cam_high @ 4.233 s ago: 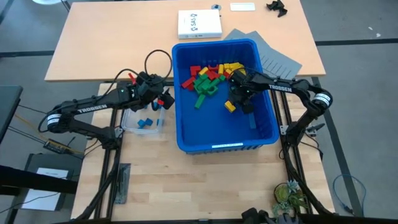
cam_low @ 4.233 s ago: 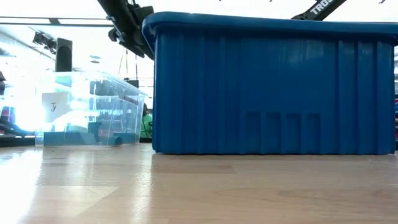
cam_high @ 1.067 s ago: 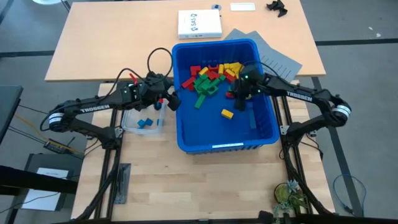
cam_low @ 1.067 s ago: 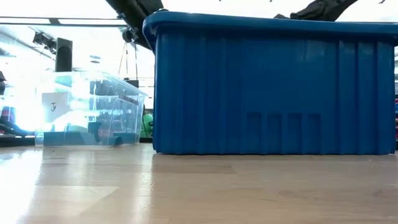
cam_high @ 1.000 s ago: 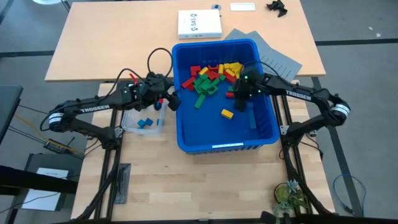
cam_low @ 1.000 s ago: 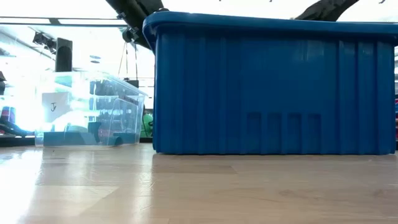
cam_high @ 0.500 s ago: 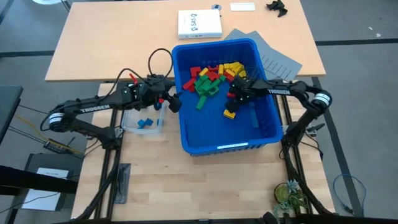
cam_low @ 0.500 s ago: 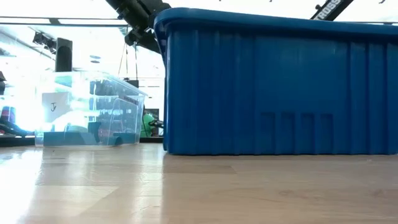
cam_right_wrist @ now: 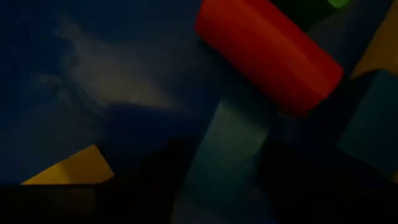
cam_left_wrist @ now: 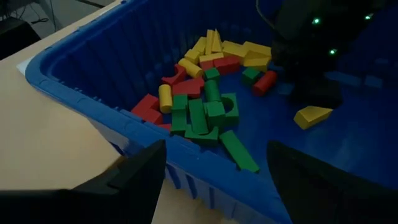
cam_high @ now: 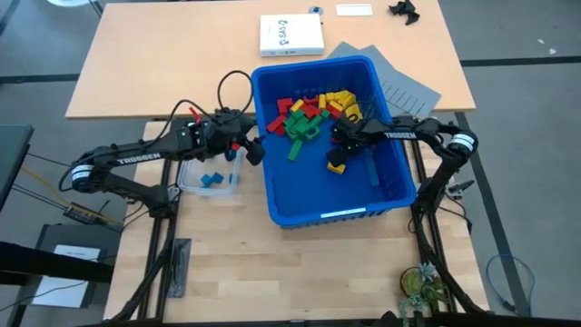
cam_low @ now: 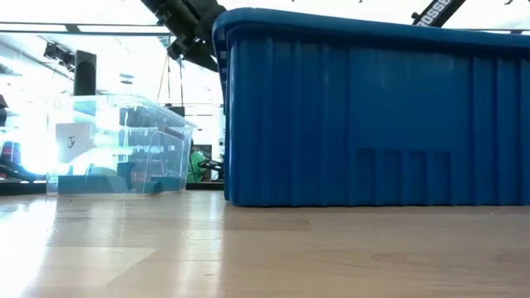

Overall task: Sort blocks
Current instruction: Put the blue block into the transparent bin

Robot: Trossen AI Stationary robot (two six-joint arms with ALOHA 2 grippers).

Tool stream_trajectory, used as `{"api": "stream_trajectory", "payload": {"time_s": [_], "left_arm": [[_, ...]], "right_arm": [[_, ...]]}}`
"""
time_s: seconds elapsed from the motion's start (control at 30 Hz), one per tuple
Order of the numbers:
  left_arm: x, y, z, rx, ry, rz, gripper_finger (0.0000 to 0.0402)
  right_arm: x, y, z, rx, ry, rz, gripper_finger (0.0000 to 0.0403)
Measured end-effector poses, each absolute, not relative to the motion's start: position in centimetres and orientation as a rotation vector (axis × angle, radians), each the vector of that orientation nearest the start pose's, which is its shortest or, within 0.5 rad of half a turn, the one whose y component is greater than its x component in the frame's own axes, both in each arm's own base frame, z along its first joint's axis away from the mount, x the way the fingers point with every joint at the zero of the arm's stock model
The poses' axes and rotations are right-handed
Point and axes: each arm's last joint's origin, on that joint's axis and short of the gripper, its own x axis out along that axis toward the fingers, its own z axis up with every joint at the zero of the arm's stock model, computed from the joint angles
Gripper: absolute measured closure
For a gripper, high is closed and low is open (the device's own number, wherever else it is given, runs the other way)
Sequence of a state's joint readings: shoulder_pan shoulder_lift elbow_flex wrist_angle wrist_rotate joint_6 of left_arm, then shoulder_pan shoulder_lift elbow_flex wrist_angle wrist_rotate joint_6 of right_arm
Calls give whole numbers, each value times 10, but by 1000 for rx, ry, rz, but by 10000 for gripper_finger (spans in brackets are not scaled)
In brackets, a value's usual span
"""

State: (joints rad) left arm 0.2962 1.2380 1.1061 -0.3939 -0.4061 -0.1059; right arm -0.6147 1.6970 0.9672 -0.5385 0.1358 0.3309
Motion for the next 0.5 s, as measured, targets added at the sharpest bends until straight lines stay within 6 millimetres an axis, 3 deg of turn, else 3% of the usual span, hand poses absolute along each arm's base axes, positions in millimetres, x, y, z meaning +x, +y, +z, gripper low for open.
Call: {"api": "stream_trajectory", "payload": {"time_s": [0.17,0.33,0.5], "left_arm": [[251,89,333,-69,494,713,118],[252,89,334,-68,489,719,124],[252,89,334,-67,487,724,124]], "right_arm": [[247,-178,155,566,1158,-817,277],[245,-174,164,516,1161,-756,277],[247,-172,205,502,1010,-688,277]]}}
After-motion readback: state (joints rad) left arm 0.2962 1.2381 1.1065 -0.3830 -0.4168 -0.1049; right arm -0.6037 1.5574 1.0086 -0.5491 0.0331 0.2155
